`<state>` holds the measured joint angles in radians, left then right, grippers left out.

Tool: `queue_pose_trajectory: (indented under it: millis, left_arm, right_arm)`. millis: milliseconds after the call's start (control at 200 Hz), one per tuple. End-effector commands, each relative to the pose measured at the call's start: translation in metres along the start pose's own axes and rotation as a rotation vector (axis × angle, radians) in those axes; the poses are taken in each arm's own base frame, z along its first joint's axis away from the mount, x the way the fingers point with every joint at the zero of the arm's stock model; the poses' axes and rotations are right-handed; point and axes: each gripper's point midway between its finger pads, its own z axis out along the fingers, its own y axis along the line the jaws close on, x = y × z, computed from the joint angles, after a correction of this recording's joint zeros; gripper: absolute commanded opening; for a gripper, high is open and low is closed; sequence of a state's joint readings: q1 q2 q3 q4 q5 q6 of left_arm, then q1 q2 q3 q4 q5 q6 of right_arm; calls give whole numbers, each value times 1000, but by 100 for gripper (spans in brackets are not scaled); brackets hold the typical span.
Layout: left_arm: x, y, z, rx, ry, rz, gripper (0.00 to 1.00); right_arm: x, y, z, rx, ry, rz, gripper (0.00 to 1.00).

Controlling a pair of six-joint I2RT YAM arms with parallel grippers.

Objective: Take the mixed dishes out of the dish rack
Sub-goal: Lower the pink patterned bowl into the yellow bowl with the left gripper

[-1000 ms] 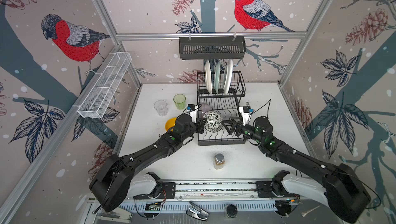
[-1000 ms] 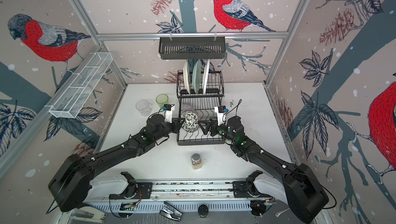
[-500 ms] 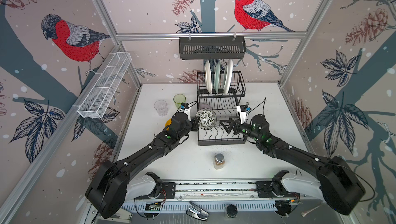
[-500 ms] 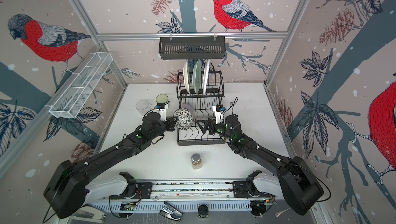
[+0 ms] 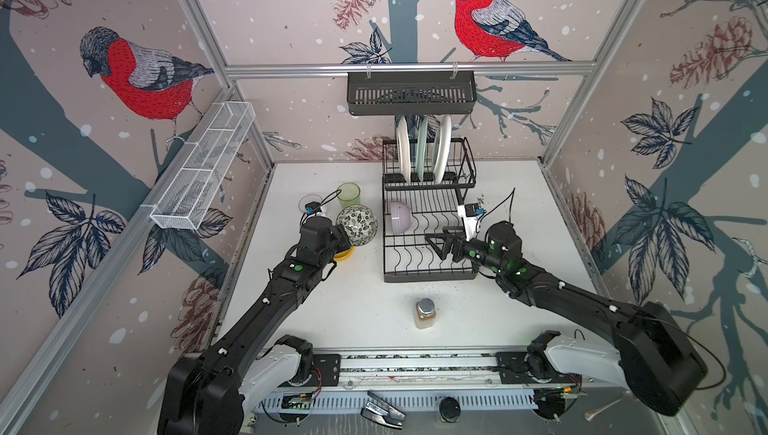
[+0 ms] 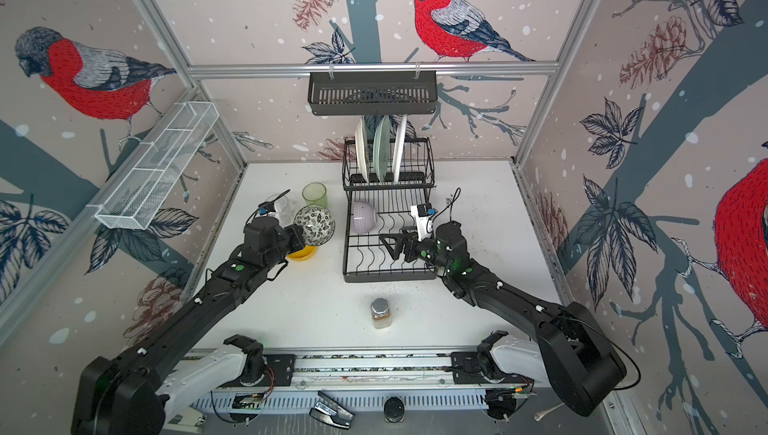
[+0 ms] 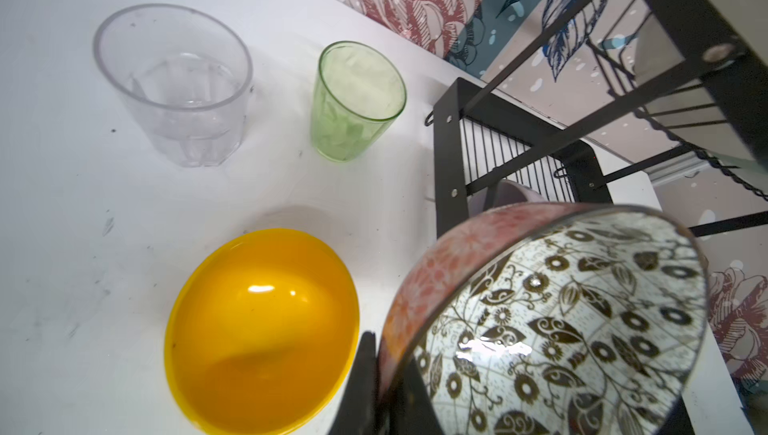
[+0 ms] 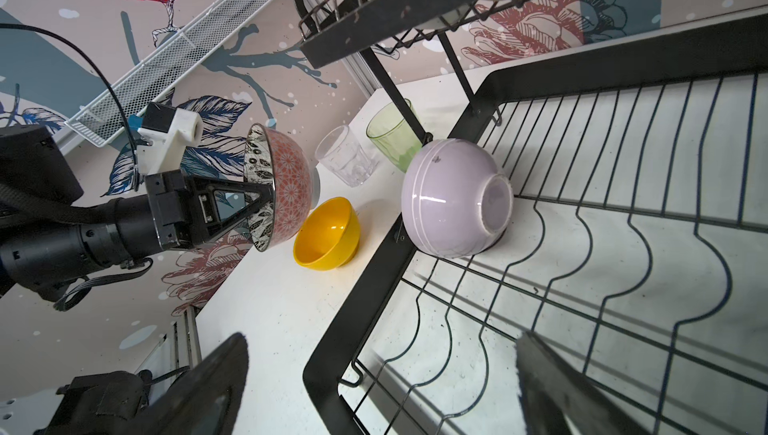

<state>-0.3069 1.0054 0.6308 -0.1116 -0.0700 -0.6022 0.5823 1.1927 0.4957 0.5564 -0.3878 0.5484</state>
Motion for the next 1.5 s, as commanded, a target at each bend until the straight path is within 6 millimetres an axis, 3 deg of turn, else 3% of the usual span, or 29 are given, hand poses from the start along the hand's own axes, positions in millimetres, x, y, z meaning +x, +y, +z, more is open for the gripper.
queue_pose_trajectory:
  millis: [0,275,610,1051,1436,1456,1496]
  left_arm:
    - [1,12,-2,-29,32,-29,0]
    - [9,33,-4,-77,108,-56,0]
    - [13,49,-1,-95,170,-64,0]
    - [19,80,7,-248,225,-40,0]
    - [23,87,19,-267,257,-33,0]
    - [23,86,19,-264,262,-31,9]
    - [23,85,20,-258,270,-27,38]
  right_arm:
    - [-5,4,-2,-20,-22,-3,99]
    - [-2,-6,-7,6,-18,18,100]
    - [-7,-9,-12,6,-28,26,100]
    - [-5,-9,-12,-7,-15,25,99]
    - [-5,-11,-10,-1,-10,30,100]
    - [-4,-11,-10,-1,-9,30,100]
    - [-5,-11,-10,-3,-8,31,100]
